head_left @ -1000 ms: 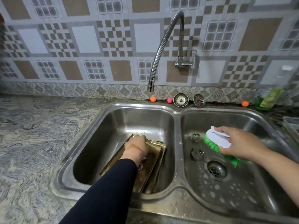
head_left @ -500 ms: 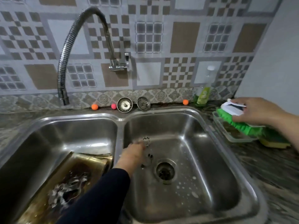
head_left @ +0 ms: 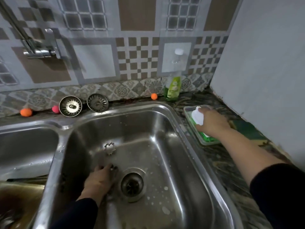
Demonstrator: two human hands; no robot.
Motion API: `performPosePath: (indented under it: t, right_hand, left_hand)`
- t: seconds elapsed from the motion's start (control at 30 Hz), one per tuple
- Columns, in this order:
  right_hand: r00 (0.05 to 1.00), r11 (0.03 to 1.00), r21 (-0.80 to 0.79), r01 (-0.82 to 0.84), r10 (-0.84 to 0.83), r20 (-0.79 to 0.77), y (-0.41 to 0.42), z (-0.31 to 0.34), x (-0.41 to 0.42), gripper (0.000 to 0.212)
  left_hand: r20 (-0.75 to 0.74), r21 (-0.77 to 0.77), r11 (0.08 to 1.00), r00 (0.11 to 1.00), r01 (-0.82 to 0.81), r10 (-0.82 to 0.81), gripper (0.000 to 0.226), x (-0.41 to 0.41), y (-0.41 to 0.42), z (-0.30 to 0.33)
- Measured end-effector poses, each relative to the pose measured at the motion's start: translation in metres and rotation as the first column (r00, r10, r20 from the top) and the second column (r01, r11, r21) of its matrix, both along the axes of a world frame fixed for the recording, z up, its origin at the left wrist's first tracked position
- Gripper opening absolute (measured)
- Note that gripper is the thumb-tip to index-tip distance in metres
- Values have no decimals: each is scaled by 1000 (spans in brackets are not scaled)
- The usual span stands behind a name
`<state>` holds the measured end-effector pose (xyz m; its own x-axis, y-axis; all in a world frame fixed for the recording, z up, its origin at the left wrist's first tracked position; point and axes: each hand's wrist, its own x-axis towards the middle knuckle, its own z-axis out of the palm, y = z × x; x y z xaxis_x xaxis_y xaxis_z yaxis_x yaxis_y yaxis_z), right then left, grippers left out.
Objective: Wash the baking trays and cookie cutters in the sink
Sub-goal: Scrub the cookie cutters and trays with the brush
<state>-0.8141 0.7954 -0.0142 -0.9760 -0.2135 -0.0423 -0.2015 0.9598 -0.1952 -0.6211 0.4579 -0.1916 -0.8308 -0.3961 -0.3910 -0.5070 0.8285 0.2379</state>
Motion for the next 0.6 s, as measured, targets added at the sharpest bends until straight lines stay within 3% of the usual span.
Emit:
performPosePath:
  t: [0.17, 0.27, 0.43, 0.6]
  right_hand:
    - [1000, 1000, 5, -2, 2, -11, 3, -9, -4, 78]
    - [1000, 1000, 13, -5, 4, 15, 4, -4, -2, 78]
    - [1000, 999, -34, 6, -6, -13, -5, 42, 15, 80]
    - [992, 975, -200, -100, 82, -98, -52, 75, 79, 78]
  left_hand:
    - [-32, -22, 993, 992, -119, 118, 45, -8, 18, 9]
    - [-30, 28, 988, 988, -154, 154, 49, -8, 21, 12]
    - [-204, 411, 887, 927, -210, 314, 49, -14, 31, 41]
    - [-305, 641, 754, 853, -144, 423, 54, -8, 41, 69]
